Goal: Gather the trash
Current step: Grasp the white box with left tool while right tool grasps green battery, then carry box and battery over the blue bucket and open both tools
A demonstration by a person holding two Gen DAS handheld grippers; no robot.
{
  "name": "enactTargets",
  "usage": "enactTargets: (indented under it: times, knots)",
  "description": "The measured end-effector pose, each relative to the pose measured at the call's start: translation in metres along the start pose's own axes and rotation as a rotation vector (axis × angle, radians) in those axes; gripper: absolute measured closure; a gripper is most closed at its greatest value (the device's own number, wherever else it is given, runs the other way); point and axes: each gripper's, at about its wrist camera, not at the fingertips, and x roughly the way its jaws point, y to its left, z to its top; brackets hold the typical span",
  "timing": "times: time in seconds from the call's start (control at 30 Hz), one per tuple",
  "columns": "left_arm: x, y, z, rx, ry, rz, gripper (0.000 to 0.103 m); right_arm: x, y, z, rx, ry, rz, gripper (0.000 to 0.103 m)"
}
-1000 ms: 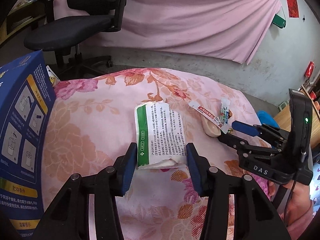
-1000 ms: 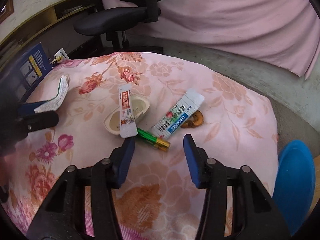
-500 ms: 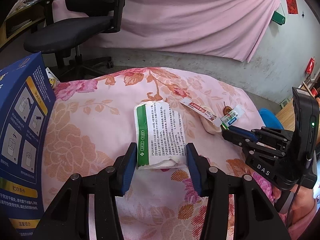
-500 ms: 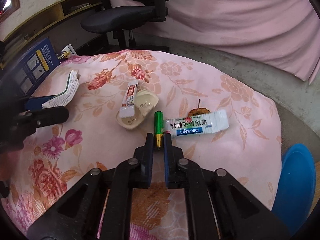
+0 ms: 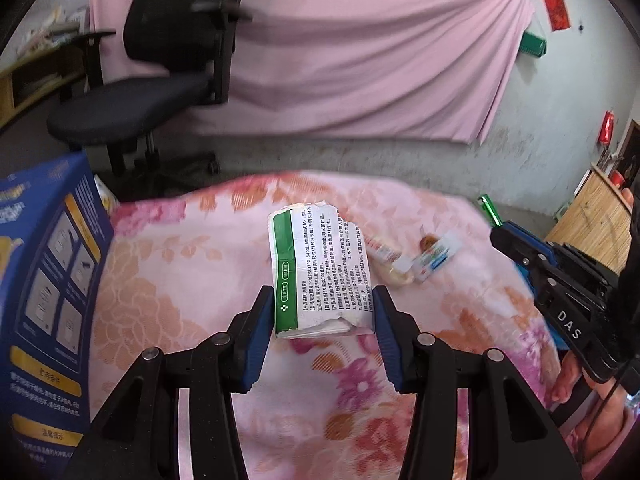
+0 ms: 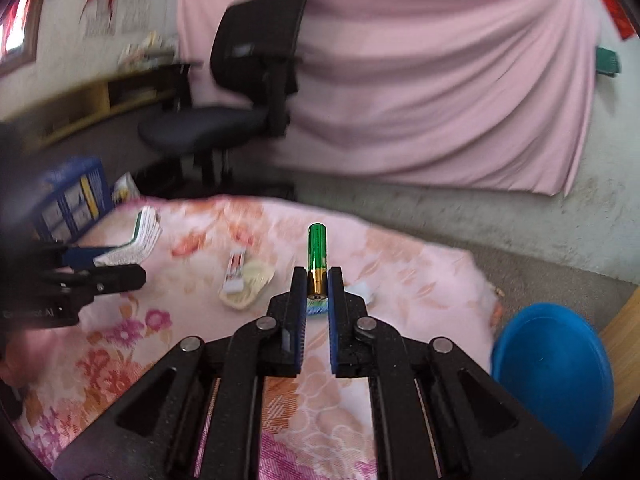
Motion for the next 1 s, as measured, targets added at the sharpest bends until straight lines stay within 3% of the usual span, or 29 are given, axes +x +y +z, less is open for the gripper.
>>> enactTargets:
  times: [0.3, 0.6, 1.0]
  knots:
    - [-0.036, -0.041, 0.001, 0.122, -0.314, 0.015, 0.061, -0.044, -0.007, 0.002, 0.037, -0.236, -0.061, 0.070]
    - [-0.055, -0.067, -0.002, 0.215, -0.498, 0.031, 0.060, -0.077, -0.015, 0.003, 0.071, -0.417, -0.124, 0.070]
    - [-0.081, -0.108, 0.011, 0.310, -0.648, -0.016, 0.060, -0.127, -0.035, -0.007, 0.066, -0.565, -0.254, 0.070]
